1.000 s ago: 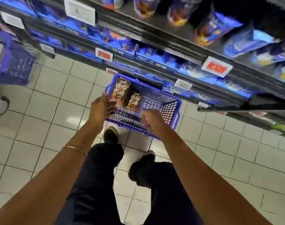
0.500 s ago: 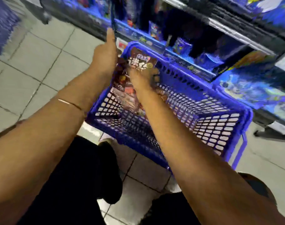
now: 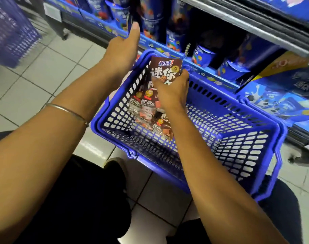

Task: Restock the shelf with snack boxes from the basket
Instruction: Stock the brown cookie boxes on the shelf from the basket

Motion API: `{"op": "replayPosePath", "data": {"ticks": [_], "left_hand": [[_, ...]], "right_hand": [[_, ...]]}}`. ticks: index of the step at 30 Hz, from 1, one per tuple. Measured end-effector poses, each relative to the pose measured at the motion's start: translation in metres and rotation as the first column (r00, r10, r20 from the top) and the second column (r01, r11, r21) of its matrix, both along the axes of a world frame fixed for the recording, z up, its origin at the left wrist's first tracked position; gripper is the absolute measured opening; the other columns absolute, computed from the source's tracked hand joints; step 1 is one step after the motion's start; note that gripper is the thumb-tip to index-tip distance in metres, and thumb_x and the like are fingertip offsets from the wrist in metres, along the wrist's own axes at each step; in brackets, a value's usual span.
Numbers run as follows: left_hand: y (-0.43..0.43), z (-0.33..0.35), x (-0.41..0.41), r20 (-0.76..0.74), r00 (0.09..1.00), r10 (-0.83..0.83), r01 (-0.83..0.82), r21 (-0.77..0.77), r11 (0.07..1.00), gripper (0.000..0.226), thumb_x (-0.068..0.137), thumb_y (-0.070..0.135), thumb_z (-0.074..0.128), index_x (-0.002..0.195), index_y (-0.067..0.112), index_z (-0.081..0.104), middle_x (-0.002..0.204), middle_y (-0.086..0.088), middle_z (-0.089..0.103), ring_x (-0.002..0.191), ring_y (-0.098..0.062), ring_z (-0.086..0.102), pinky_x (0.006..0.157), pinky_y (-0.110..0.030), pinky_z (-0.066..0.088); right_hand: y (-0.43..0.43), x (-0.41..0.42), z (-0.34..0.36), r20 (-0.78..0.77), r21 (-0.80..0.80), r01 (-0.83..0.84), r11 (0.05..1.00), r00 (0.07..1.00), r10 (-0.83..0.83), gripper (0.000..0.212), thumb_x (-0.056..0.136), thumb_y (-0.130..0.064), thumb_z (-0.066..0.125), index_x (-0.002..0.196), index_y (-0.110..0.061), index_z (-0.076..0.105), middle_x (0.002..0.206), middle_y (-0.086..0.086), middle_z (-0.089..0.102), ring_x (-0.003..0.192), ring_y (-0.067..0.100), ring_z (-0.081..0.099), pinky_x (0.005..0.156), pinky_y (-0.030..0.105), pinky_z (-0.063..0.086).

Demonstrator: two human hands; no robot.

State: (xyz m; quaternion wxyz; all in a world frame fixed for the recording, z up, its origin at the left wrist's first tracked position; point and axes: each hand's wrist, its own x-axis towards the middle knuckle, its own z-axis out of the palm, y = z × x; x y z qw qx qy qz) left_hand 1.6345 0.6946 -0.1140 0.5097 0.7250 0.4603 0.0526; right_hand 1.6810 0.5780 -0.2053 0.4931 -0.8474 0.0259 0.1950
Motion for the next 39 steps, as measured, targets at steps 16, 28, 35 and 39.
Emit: {"op": "replayPosePath", "data": {"ticks": [16, 28, 35, 39], "left_hand": [[-0.042, 0.023, -0.01, 0.252, 0.967, -0.035, 0.16, -0.493, 0.855, 0.043, 0.105, 0.052, 0.059, 0.112, 0.012, 0.072, 0.099, -0.009, 0.083, 0.089, -0.025, 0.082, 0.067, -0.032, 0.065], [-0.029, 0.039, -0.026, 0.321, 0.944, 0.071, 0.086, -0.449, 0.889, 0.037, 0.102, 0.051, 0.064, 0.101, 0.014, 0.072, 0.091, -0.005, 0.083, 0.082, -0.022, 0.082, 0.065, -0.032, 0.065], [-0.031, 0.046, -0.036, 0.324, 0.943, 0.073, 0.084, -0.446, 0.891, 0.036, 0.103, 0.05, 0.063, 0.101, 0.015, 0.07, 0.085, -0.002, 0.083, 0.076, -0.019, 0.082, 0.057, -0.027, 0.062], [-0.031, 0.048, -0.041, 0.298, 0.951, 0.082, 0.065, -0.453, 0.889, 0.036, 0.103, 0.051, 0.063, 0.105, 0.016, 0.069, 0.087, -0.002, 0.083, 0.077, -0.019, 0.082, 0.058, -0.028, 0.063]], "right_hand": [[-0.03, -0.007, 0.086, -0.25, 0.653, 0.104, 0.75, 0.965, 0.083, 0.047, 0.096, -0.041, 0.062, 0.138, -0.019, 0.056, 0.122, 0.007, 0.072, 0.106, 0.025, 0.073, 0.092, 0.048, 0.059], [0.001, -0.04, -0.002, -0.108, 0.105, -0.04, 0.994, 0.993, 0.052, 0.036, 0.096, -0.04, 0.062, 0.124, -0.016, 0.062, 0.106, 0.011, 0.068, 0.104, 0.027, 0.067, 0.076, 0.025, 0.057], [0.012, -0.052, -0.045, -0.146, -0.156, -0.117, 0.981, 0.985, 0.094, 0.091, 0.075, -0.057, 0.08, 0.146, -0.021, 0.036, 0.139, 0.013, 0.041, 0.114, 0.03, 0.051, 0.084, 0.028, 0.044], [0.003, -0.056, -0.059, -0.227, 0.05, -0.009, 0.999, 0.974, 0.02, 0.085, 0.074, -0.04, 0.087, 0.143, -0.022, 0.042, 0.137, 0.011, 0.056, 0.112, 0.025, 0.062, 0.093, 0.032, 0.053]]}}
